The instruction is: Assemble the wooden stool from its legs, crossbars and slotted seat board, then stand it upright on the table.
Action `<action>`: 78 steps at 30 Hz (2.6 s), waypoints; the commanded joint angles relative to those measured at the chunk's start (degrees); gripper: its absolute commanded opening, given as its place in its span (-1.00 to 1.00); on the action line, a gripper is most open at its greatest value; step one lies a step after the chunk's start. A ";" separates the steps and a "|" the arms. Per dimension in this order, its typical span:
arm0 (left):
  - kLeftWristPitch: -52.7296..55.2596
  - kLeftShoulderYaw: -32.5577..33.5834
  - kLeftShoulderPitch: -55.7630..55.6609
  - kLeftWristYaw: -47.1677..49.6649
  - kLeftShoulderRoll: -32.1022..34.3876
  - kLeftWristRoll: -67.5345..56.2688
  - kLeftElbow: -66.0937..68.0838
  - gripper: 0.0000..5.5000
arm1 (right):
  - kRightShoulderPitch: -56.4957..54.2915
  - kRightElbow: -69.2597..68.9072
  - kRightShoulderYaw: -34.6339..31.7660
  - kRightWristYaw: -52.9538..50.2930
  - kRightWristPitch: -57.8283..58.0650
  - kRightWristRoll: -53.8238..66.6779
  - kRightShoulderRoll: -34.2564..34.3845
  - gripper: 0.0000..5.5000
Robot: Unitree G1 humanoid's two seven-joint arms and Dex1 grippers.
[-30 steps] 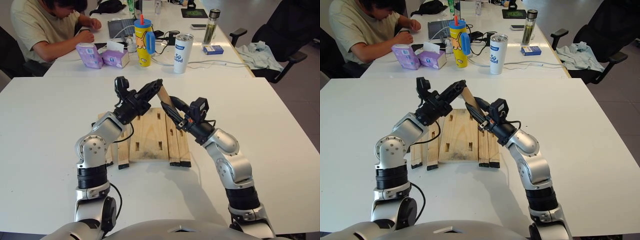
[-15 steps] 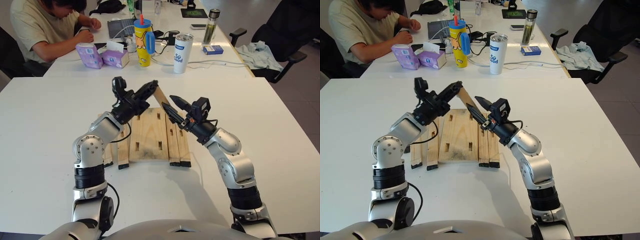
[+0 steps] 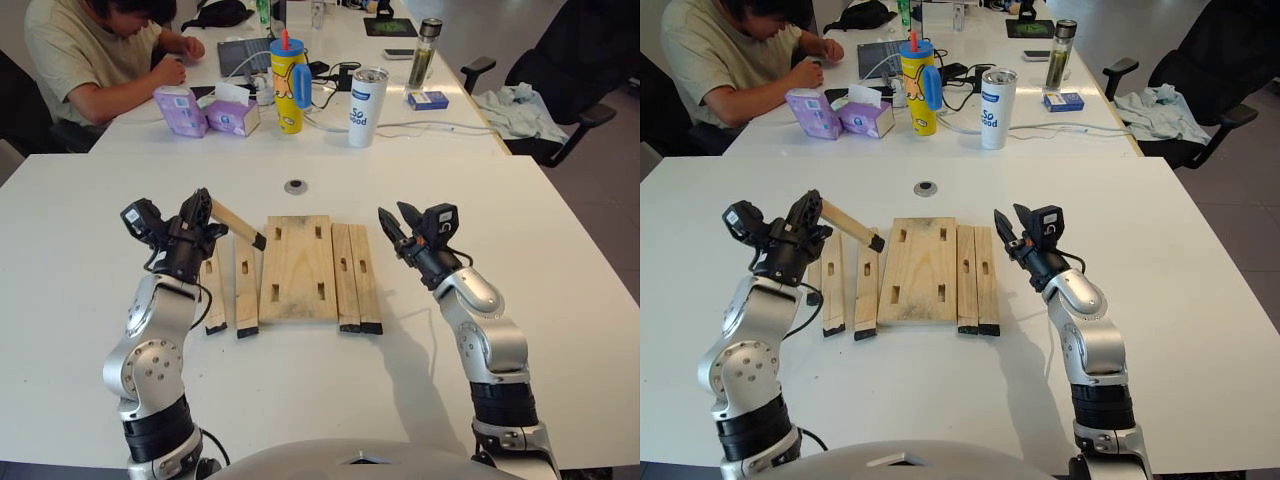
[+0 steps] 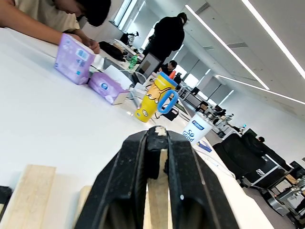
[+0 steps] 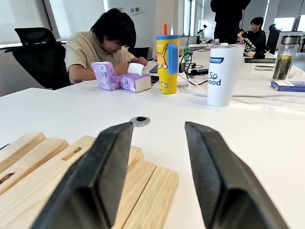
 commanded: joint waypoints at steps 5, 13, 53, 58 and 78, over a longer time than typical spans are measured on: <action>-5.80 -3.00 3.86 0.93 -2.37 7.08 3.46 -0.84 | -1.67 0.00 0.42 0.41 2.52 1.07 0.41 -0.27; -12.92 -3.24 6.44 0.82 -4.56 12.91 7.35 -0.84 | -4.12 1.68 0.92 2.97 3.86 1.58 -0.36 -0.27; -12.40 -16.96 5.23 4.35 1.47 37.99 19.91 -0.84 | -6.91 2.51 4.18 4.54 5.09 1.23 -0.41 -0.27; -14.31 -20.16 10.59 1.18 3.22 41.68 21.75 -0.84 | -5.62 1.27 4.49 4.13 5.27 1.19 -0.58 -0.27; -26.62 -20.68 11.19 -7.23 4.77 43.88 21.85 -0.84 | -5.85 1.88 5.35 3.80 4.42 0.37 -0.10 -0.27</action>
